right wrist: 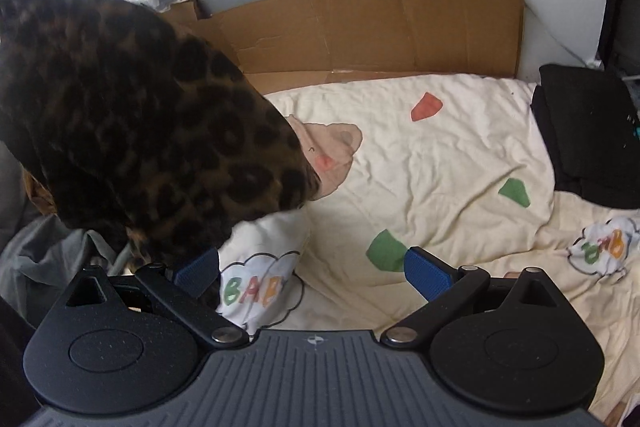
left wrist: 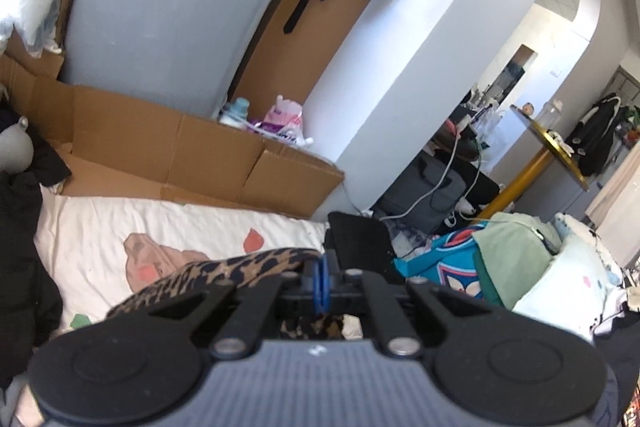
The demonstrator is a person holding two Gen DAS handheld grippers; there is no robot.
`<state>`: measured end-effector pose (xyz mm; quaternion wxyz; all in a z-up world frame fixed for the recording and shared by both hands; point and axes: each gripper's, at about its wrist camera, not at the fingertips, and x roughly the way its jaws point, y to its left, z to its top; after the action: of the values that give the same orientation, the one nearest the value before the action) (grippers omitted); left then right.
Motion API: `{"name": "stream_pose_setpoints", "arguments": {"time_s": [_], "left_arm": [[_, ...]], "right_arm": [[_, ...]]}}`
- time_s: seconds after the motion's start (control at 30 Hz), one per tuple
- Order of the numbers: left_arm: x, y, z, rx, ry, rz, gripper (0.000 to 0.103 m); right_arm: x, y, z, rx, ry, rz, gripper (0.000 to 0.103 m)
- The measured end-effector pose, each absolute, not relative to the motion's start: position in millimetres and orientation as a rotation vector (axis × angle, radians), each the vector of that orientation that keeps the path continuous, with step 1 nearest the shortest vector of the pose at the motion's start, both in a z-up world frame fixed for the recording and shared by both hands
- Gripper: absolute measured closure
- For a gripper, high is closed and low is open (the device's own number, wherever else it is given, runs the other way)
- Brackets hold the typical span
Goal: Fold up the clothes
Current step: 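Lift the leopard-print garment with the left gripper while the right gripper approaches it, then grasp the hanging garment with the right gripper while the left gripper holds it up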
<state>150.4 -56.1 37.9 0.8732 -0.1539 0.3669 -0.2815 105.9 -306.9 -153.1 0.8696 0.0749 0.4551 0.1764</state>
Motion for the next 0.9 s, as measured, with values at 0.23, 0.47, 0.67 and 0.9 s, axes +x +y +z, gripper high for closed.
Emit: {"name": "stream_pose_setpoints", "arguments": {"time_s": [0.23, 0.47, 0.67, 0.9], "left_arm": [[144.7, -62.2, 64.0, -0.315, 0.73, -0.604, 0.102], [144.5, -70.1, 85.0, -0.311, 0.695, -0.623, 0.102], [145.8, -72.2, 90.1, -0.309, 0.686, -0.631, 0.102], [153.9, -67.2, 69.6, -0.342, 0.722, -0.609, 0.102]], "right_arm": [[100.5, -293.8, -139.4, 0.092, 0.836, 0.404, 0.005], [92.6, -286.0, -115.5, 0.058, 0.657, 0.47, 0.01], [92.2, -289.3, -98.2, 0.073, 0.555, 0.512, 0.059], [91.9, -295.8, -85.1, 0.091, 0.516, 0.521, 0.103]]}}
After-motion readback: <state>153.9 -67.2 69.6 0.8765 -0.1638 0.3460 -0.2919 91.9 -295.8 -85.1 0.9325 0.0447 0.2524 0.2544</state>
